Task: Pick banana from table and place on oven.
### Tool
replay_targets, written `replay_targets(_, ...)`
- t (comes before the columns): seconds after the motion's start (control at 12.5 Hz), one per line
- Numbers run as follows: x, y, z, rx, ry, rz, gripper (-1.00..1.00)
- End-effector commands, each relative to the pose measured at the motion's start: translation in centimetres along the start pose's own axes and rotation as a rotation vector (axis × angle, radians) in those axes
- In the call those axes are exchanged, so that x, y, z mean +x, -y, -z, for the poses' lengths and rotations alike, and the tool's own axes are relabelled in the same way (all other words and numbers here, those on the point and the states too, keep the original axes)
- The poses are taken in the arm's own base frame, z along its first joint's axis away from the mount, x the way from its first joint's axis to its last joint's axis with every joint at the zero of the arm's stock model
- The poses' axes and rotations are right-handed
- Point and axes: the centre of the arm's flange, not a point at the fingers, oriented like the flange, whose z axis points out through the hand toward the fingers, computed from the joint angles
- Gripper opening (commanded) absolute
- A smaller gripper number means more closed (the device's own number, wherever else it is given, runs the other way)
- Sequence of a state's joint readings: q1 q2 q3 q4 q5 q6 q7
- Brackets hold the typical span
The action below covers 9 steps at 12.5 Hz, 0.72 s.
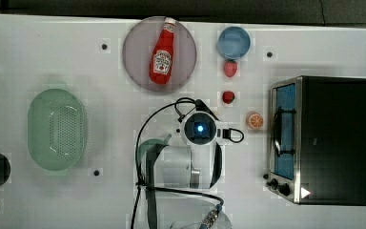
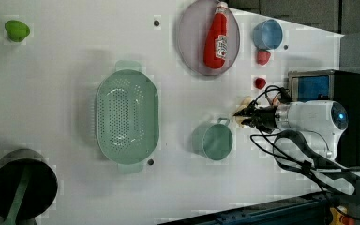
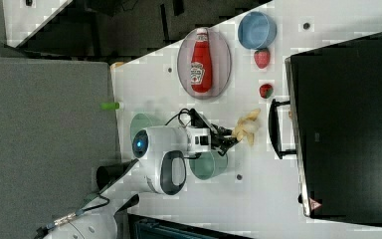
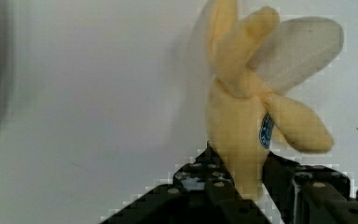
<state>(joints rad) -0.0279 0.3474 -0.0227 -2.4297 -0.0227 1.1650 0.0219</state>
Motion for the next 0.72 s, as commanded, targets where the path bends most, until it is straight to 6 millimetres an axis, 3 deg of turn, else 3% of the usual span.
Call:
replay_targets(0.08, 0.1, 1.5, 3.9, 0.052, -0.054, -0.005, -0.47)
replay_targets(0.4, 0.4, 1.7, 15.7, 0.107, -0.108, -0.009, -0.47)
replay_targets(0.72, -0.2, 0.1, 28.7, 0.074, -0.084, -0.023, -0.47)
